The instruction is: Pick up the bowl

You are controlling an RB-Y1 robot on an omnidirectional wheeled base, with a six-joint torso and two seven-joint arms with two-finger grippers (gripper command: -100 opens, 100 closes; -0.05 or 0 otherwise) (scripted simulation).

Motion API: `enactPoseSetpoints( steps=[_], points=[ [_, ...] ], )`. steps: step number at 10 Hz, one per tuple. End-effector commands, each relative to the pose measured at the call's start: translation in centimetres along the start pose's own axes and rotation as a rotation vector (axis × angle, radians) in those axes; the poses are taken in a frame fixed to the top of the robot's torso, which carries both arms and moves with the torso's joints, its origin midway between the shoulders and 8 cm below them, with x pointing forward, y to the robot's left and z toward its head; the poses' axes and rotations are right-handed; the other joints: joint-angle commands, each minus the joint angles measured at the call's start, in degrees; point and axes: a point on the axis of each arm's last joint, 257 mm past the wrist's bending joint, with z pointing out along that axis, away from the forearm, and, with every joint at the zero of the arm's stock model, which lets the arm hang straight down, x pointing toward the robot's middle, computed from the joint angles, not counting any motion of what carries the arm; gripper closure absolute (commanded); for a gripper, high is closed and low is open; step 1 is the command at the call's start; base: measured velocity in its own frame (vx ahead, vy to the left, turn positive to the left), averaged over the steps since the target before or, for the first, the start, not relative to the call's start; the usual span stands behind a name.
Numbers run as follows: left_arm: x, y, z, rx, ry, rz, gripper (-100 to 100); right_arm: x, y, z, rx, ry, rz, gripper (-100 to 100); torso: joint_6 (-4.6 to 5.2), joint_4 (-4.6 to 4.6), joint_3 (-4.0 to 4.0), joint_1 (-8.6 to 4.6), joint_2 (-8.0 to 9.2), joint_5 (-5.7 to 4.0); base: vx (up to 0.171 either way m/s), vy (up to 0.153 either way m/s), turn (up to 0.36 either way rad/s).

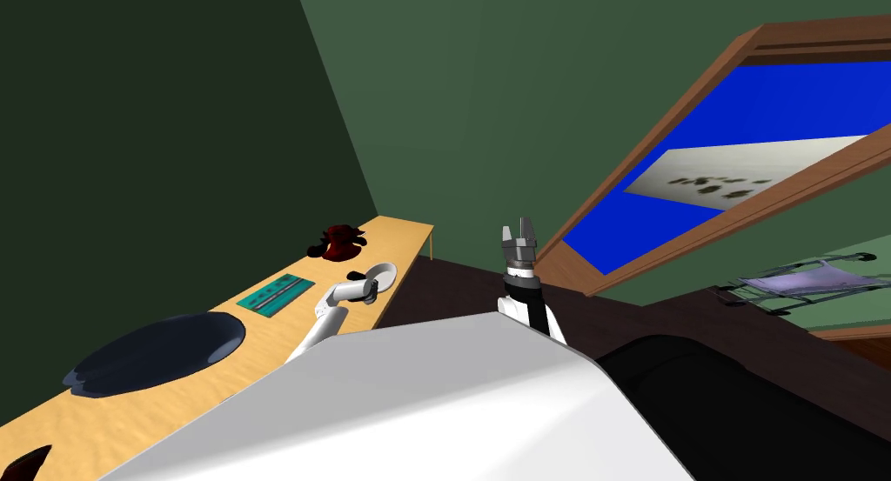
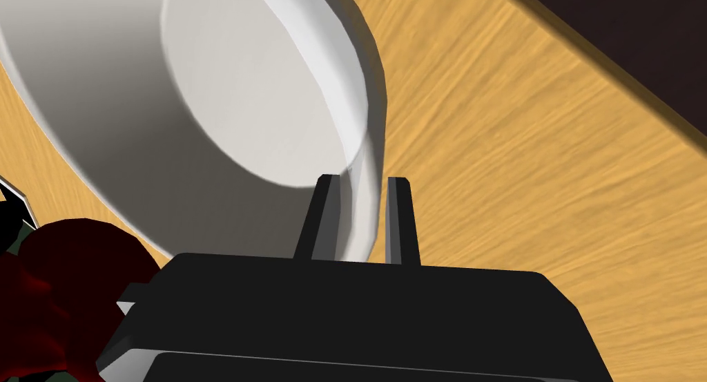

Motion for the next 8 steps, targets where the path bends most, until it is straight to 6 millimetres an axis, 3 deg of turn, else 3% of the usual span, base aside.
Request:
enactPoseSetpoints(
  steps=[1, 2, 3, 7, 8],
  points=[
    [0.0, 0.0, 0.0, 0.0, 0.0, 0.0, 100, 0.0, 0.0, 0.0, 0.0, 0.0, 0.0, 0, 0.0, 0.0, 0.0, 0.0, 0.0, 0.0, 0.0, 0.0, 0.0],
    [0.0, 0.0, 0.0, -0.001, 0.0, 0.0, 0, 0.0, 0.0, 0.0, 0.0, 0.0, 0.0, 0, 0.0, 0.02, 0.02, -0.01, 0.02, -0.01, 0.0, 0.0, 0.0],
    [-0.2, -0.7, -0.7, 0.005, 0.0, 0.0, 100, 0.0, 0.0, 0.0, 0.0, 0.0, 0.0, 0, 0.0, 0.03, 0.03, -0.01, 0.04, -0.01, -0.025, -0.011, 0.021],
    [-0.2, -1.0, -1.4, 0.005, 0.0, 0.002, 100, 0.0, 0.0, 0.0, 0.0, 0.0, 0.0, 0, -0.02, 0.11, 0.16, -0.11, 0.22, -0.06, -0.025, -0.013, 0.006],
    [-0.2, -1.0, -1.4, 0.002, 0.0, 0.001, 0, 0.0, 0.0, 0.0, 0.0, 0.0, 0.0, 0, -0.02, 0.11, 0.14, -0.08, 0.18, -0.05, 0.0, 0.0, 0.0]
  ],
)
